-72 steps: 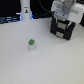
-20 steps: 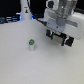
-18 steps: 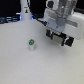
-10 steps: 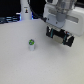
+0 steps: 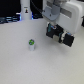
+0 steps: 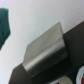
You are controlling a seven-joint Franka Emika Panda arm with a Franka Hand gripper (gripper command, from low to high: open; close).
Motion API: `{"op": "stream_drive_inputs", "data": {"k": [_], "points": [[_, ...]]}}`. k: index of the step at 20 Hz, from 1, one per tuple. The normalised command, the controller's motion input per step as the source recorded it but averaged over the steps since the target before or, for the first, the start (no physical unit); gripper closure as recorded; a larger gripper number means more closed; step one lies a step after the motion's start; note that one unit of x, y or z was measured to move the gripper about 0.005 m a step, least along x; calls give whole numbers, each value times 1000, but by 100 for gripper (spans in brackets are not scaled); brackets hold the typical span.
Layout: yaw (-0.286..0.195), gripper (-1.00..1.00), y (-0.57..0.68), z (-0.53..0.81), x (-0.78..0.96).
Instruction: Open the kcup holder, insert the kcup into the holder, and close the kcup holder
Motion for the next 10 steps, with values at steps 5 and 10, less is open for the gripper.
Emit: {"op": "stream_drive_inputs", "data": {"k": [5, 10], "points": [[-247, -100, -396, 4, -339], [-242, -100, -422, -67, -364]]}}
